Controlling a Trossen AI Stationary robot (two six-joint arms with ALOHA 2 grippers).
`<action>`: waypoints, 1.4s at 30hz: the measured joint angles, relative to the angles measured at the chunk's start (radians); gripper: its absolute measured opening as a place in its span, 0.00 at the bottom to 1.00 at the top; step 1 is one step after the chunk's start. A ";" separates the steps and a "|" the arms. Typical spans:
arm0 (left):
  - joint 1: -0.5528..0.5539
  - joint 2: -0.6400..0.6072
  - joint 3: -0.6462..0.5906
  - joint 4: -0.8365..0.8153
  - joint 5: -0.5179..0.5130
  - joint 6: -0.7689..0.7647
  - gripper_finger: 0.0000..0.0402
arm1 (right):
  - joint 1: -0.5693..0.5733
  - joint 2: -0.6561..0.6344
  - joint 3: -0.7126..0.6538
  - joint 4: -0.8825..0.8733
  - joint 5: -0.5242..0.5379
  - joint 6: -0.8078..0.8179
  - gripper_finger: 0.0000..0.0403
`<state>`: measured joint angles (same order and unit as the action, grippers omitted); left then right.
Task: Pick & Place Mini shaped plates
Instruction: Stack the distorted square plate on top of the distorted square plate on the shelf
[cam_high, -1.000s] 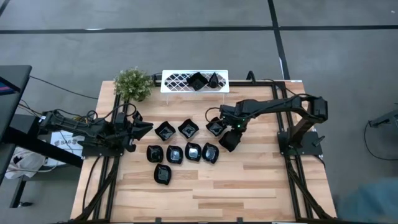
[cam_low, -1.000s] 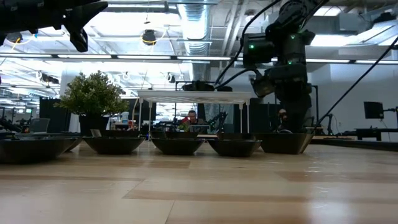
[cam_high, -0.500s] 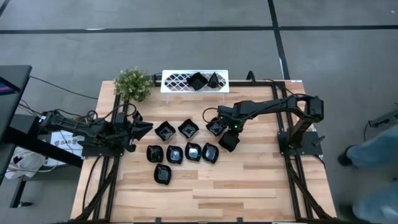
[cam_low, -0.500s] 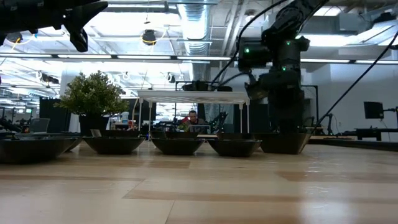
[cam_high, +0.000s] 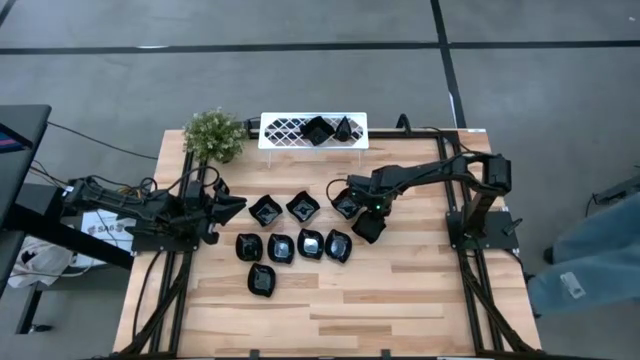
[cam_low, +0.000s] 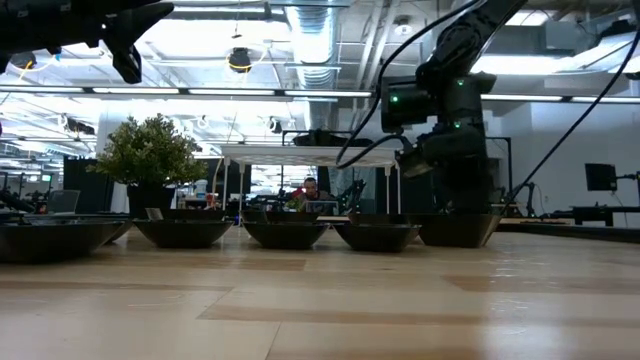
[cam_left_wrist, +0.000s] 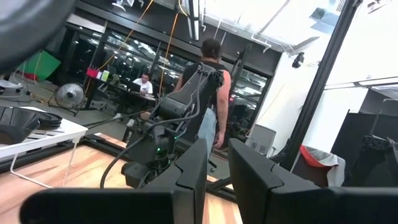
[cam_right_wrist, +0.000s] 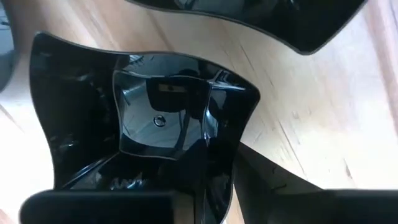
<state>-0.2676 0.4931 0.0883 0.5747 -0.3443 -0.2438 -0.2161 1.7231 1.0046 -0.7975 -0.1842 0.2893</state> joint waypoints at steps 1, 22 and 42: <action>0.000 0.000 0.000 0.000 0.000 0.000 0.17 | 0.000 -0.001 0.000 -0.001 0.000 0.000 0.16; 0.000 0.000 0.000 0.003 0.000 0.000 0.17 | -0.002 -0.010 0.062 -0.128 -0.001 -0.031 0.02; 0.000 0.000 0.000 0.003 0.000 0.002 0.17 | -0.066 -0.010 0.734 -0.435 -0.049 -0.259 0.01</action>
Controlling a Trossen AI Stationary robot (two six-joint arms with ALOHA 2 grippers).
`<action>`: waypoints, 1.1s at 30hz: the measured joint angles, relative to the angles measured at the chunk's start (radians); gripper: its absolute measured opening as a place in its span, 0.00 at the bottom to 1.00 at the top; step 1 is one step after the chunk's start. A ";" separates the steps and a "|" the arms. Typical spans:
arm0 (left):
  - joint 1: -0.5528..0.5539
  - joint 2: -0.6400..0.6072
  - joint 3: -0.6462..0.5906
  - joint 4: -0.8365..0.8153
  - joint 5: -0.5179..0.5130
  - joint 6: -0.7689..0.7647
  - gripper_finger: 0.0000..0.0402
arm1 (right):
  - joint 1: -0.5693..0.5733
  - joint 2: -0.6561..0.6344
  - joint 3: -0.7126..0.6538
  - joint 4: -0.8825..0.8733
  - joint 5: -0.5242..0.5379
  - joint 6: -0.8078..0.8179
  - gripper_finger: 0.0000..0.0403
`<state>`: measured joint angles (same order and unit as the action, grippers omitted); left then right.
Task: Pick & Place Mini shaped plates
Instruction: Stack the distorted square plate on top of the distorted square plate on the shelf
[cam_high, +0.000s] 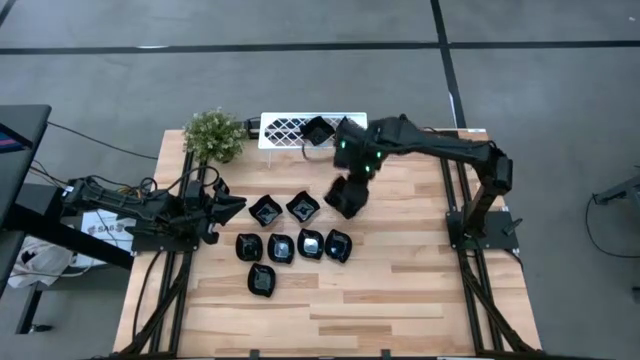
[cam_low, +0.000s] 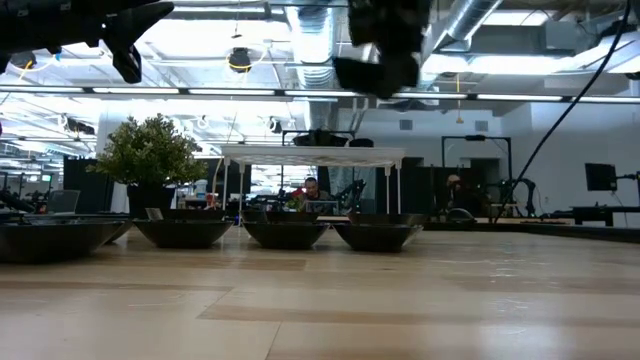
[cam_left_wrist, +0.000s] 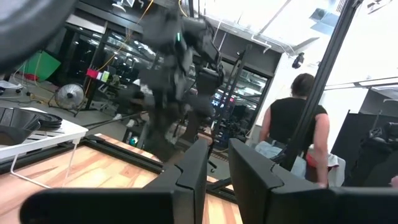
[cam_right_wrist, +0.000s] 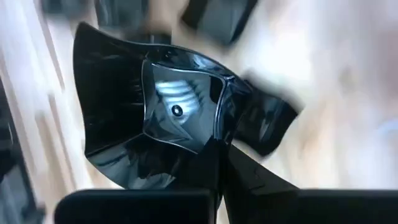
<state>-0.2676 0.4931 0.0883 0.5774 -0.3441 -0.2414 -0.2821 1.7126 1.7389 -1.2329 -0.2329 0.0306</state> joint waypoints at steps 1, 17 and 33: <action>0.000 0.000 0.000 0.000 0.000 0.000 0.17 | -0.013 0.000 0.028 0.024 0.002 -0.005 0.01; 0.000 0.000 0.000 0.001 0.000 0.000 0.17 | -0.275 0.074 0.282 0.270 0.003 0.136 0.00; 0.000 0.000 0.000 0.007 -0.004 0.001 0.17 | -0.393 0.393 0.592 0.022 -0.050 -0.061 0.01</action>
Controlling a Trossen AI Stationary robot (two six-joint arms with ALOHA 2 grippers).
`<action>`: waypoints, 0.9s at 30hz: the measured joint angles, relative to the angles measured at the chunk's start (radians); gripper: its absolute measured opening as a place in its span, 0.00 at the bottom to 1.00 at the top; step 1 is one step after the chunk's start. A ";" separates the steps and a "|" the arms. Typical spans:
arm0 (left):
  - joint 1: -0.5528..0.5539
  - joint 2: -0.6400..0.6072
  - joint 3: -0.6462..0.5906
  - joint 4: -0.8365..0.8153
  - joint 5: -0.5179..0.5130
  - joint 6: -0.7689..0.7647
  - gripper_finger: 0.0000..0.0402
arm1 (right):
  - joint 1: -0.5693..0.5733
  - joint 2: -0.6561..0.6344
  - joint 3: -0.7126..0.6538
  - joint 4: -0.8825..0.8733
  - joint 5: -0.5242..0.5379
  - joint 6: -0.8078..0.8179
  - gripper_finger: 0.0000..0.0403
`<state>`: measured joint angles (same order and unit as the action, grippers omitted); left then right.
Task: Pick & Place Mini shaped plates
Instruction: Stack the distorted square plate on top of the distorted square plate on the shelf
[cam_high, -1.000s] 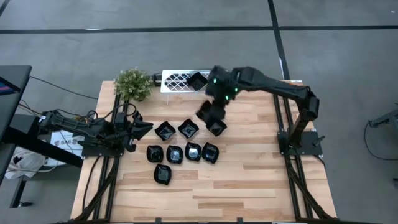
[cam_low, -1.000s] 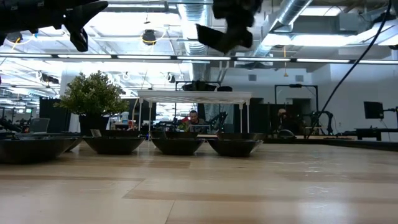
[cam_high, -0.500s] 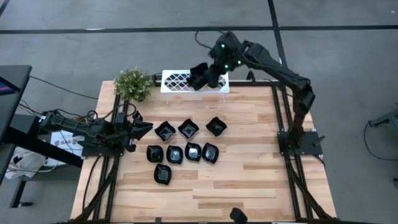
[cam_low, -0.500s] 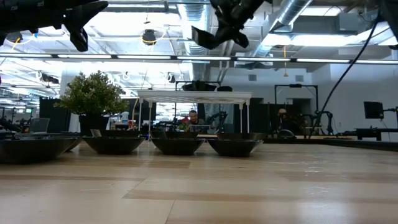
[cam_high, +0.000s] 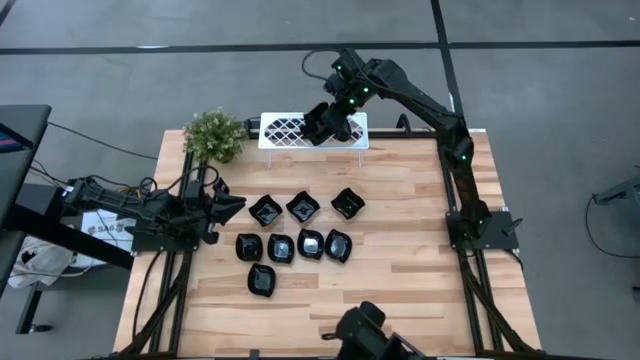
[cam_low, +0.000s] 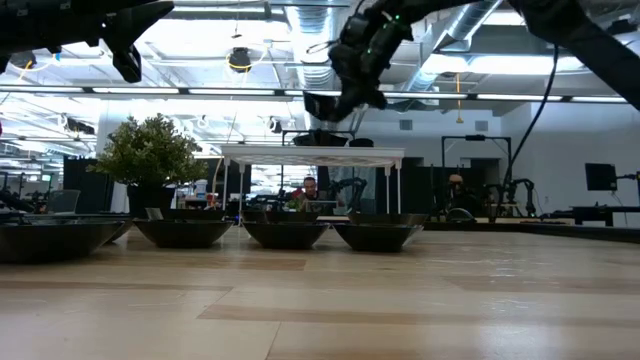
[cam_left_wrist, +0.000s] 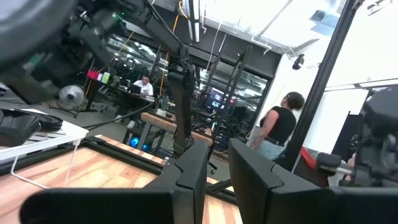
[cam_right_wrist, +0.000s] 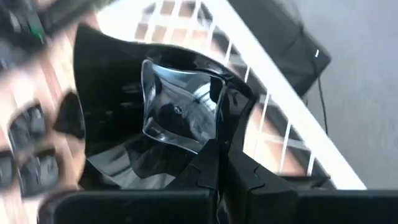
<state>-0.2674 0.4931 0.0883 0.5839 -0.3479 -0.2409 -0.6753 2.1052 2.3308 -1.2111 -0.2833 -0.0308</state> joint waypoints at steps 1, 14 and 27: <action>0.000 0.000 0.000 0.000 -0.001 0.000 0.17 | -0.003 0.012 0.005 -0.009 0.003 -0.020 0.01; 0.000 0.000 0.000 0.001 -0.019 0.000 0.17 | 0.015 0.043 0.006 0.026 0.057 -0.195 0.00; 0.000 0.000 0.000 0.001 -0.026 0.000 0.17 | 0.012 0.077 0.005 0.036 0.079 -0.189 0.01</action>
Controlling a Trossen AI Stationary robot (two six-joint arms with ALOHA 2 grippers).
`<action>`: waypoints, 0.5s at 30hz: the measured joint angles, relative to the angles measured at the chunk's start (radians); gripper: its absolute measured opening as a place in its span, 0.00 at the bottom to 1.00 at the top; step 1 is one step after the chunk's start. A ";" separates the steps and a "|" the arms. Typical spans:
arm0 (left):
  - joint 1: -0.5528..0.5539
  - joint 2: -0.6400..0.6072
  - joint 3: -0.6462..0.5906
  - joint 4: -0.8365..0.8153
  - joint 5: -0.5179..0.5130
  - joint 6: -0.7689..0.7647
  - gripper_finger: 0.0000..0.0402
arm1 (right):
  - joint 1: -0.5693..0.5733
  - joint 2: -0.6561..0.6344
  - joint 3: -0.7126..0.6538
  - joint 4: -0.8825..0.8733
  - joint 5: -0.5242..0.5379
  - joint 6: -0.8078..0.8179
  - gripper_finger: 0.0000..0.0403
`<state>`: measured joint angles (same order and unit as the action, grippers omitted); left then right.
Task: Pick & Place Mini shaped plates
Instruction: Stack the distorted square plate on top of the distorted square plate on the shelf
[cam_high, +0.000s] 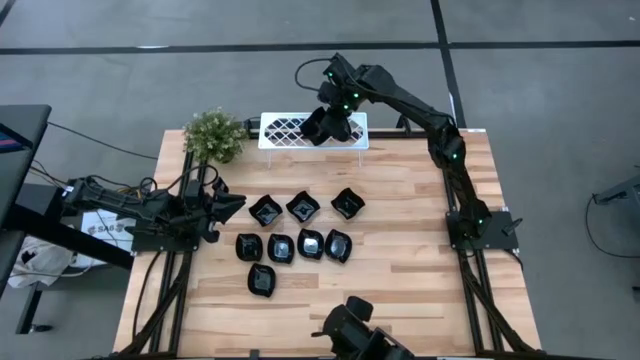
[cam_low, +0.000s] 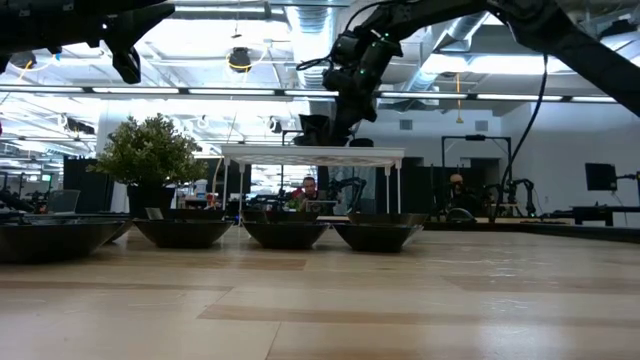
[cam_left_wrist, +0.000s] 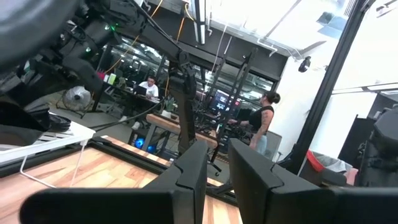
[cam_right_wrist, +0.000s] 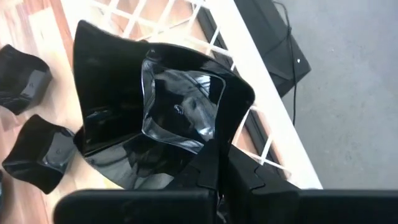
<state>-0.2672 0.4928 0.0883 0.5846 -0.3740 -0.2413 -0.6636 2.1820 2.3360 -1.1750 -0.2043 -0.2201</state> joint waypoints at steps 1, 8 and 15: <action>0.000 0.000 0.000 0.000 0.000 0.000 0.17 | 0.000 0.001 0.000 0.003 0.000 0.001 0.01; 0.000 0.000 0.000 0.000 0.000 0.000 0.17 | 0.002 0.000 0.000 0.011 0.000 0.013 0.03; 0.000 0.000 0.000 0.000 0.000 0.000 0.17 | 0.001 0.000 0.000 0.016 0.000 0.033 0.05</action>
<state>-0.2672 0.4927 0.0883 0.5846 -0.3740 -0.2413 -0.6624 2.1822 2.3360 -1.1586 -0.2048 -0.1867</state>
